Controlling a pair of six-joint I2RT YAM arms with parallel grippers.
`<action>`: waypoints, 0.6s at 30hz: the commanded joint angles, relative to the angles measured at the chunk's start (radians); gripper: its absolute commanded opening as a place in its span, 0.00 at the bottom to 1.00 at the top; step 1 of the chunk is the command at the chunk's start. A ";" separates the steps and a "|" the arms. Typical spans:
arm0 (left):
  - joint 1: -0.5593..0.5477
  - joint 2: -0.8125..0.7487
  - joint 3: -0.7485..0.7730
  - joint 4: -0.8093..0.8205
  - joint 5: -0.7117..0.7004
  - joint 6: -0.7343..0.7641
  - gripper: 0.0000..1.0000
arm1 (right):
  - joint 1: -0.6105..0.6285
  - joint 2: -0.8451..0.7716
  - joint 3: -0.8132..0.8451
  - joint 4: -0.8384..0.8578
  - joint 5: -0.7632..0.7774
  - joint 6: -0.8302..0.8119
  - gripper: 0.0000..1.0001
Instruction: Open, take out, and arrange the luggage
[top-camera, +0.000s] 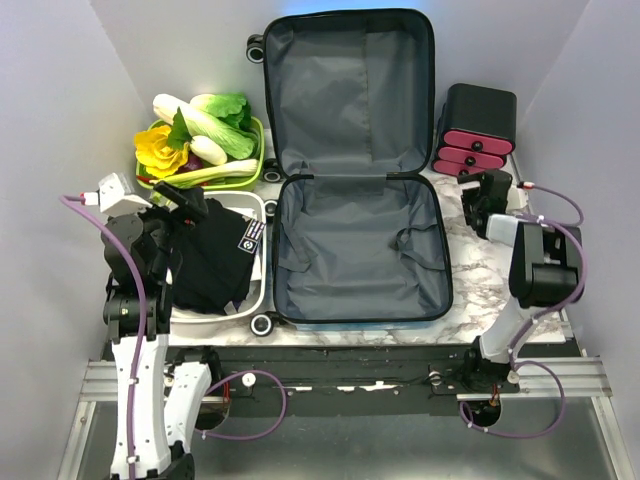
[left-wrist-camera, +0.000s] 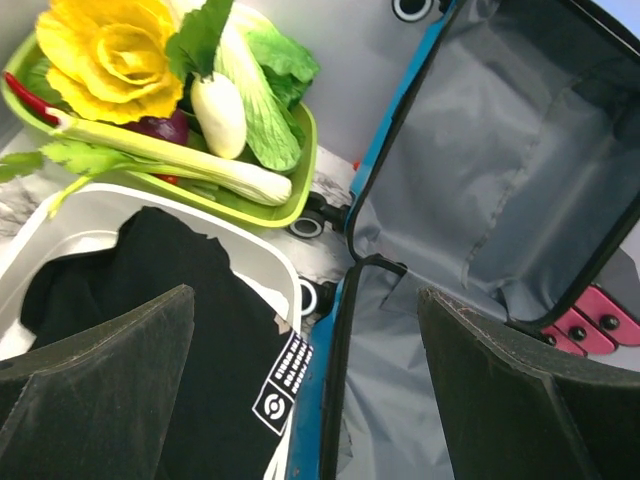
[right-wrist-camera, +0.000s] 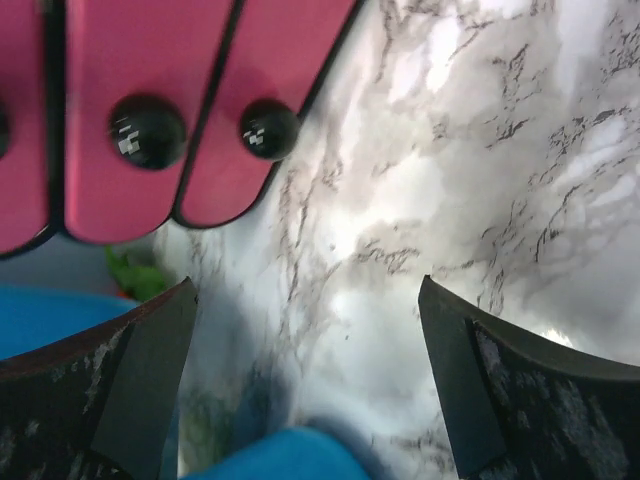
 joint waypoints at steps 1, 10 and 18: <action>0.009 0.049 -0.018 0.082 0.135 -0.015 0.99 | -0.006 -0.204 -0.095 -0.057 0.010 -0.122 1.00; 0.006 0.187 -0.035 0.107 0.204 -0.026 0.99 | -0.006 -0.656 -0.216 -0.267 0.097 -0.496 1.00; 0.006 0.226 -0.047 0.102 0.193 -0.013 0.99 | -0.006 -1.006 -0.324 -0.257 0.237 -0.706 1.00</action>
